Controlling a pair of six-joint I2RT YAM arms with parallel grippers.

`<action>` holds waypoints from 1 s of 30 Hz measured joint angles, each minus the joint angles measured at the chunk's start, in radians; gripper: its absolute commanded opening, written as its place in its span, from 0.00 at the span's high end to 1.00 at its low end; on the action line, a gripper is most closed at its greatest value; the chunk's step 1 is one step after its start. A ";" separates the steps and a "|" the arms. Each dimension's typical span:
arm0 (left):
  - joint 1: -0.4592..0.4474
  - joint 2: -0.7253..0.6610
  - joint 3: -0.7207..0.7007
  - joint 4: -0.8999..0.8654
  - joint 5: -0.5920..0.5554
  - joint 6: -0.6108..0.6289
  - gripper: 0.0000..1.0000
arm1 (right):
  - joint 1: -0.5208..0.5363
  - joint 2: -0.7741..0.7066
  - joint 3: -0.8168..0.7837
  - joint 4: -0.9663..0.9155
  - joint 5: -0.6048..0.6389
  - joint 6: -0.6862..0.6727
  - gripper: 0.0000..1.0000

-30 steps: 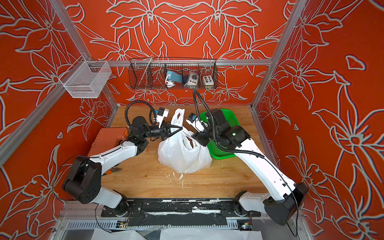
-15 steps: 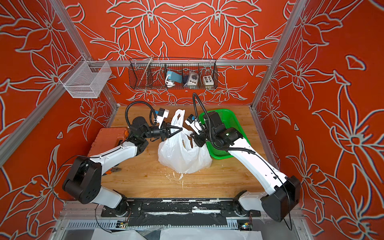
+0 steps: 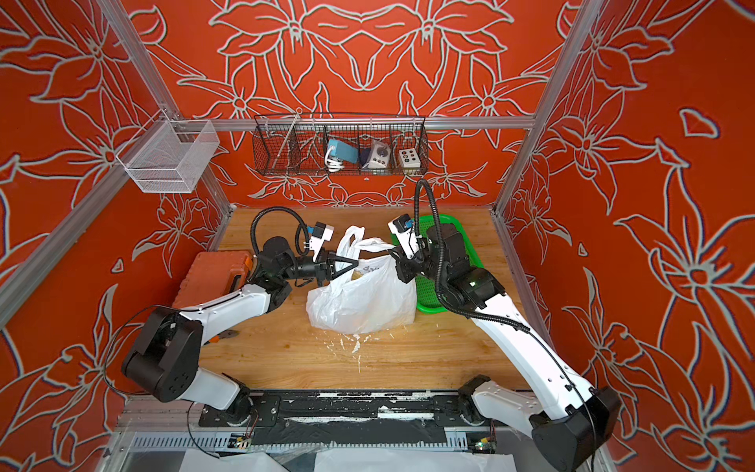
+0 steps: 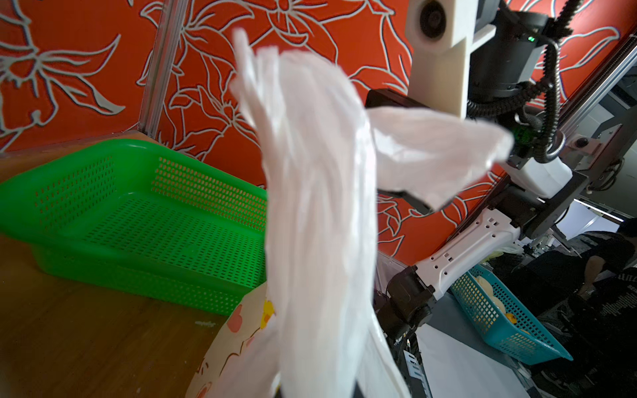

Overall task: Place the pears into plastic bags & tie knots
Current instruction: Tie the plastic bag at the center of the board.

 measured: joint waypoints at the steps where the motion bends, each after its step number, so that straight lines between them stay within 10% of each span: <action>1: 0.000 0.000 0.000 -0.001 0.001 0.001 1.00 | 0.000 0.005 0.000 0.004 -0.006 0.003 1.00; 6: 0.000 0.000 0.030 -0.048 0.013 0.026 0.93 | 0.000 0.039 0.000 0.006 -0.047 0.013 1.00; 20: 0.000 -0.072 0.051 -0.254 0.016 0.158 0.28 | 0.013 0.107 0.022 -0.085 -0.093 -0.027 1.00; 30: 0.000 -0.134 0.034 -0.308 -0.026 0.185 0.28 | 0.102 0.126 0.067 -0.147 -0.036 -0.072 1.00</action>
